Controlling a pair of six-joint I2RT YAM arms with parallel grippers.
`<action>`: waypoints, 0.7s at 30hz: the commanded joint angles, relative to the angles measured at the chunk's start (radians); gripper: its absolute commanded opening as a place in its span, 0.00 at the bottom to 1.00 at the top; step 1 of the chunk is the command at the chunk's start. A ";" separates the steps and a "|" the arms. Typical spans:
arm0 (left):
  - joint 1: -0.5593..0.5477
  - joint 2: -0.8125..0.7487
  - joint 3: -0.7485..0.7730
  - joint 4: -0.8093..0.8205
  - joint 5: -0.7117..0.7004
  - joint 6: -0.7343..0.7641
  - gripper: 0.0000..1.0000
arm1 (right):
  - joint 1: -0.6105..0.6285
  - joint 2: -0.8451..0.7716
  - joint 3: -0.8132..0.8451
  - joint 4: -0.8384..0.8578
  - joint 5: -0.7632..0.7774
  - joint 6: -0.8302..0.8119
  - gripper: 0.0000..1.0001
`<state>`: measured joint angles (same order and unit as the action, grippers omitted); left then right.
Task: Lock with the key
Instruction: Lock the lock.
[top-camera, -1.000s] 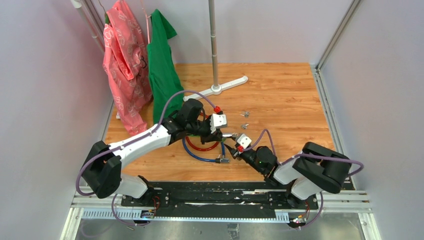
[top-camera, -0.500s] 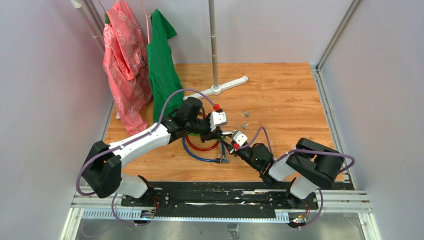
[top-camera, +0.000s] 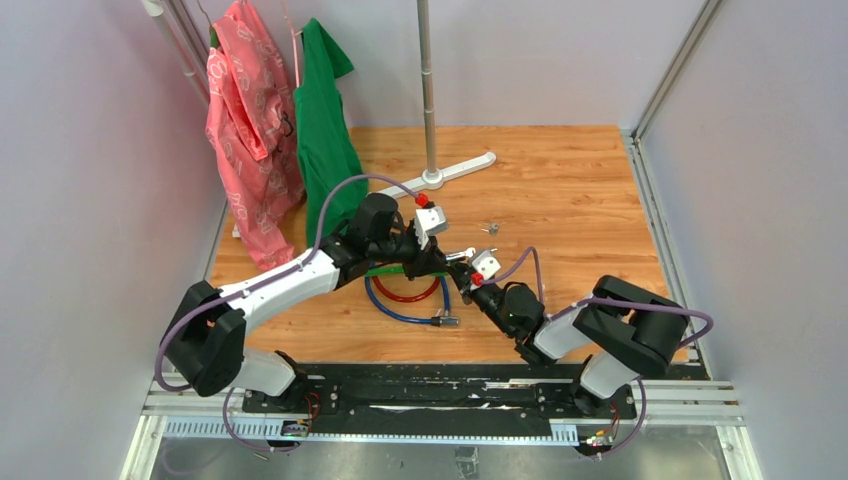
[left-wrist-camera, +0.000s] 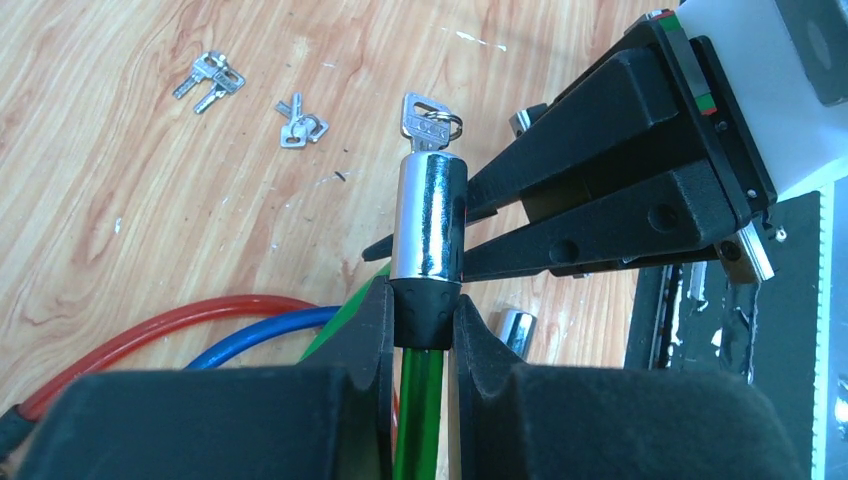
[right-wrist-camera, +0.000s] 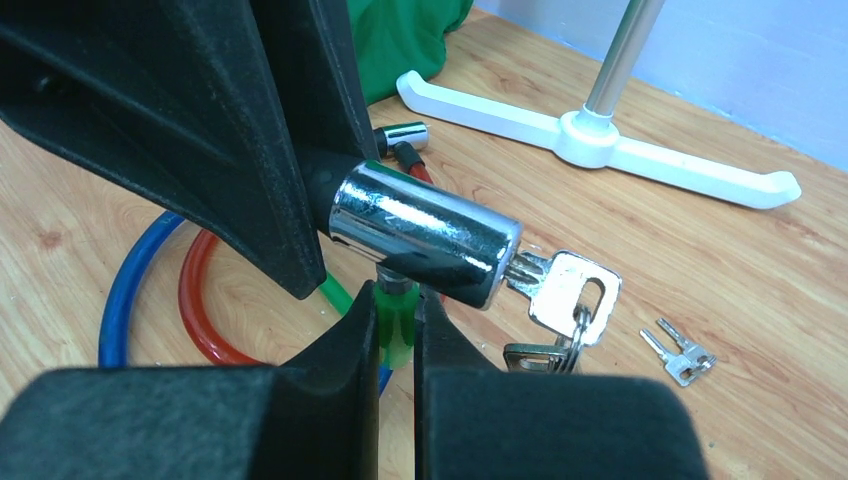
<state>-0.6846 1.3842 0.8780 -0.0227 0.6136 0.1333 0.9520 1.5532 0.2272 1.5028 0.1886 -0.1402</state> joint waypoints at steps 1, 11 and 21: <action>-0.012 0.017 -0.040 0.009 -0.058 -0.047 0.00 | 0.014 0.009 0.020 0.092 0.025 0.027 0.00; -0.075 0.060 -0.125 -0.151 -0.067 0.245 0.00 | 0.013 -0.129 0.049 0.093 0.083 0.054 0.00; -0.036 0.097 -0.125 -0.140 0.039 0.023 0.00 | 0.013 -0.362 0.089 -0.123 -0.061 0.033 0.00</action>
<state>-0.7166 1.4029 0.8234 0.0895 0.6258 0.2241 0.9535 1.3354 0.2321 1.1965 0.2161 -0.1032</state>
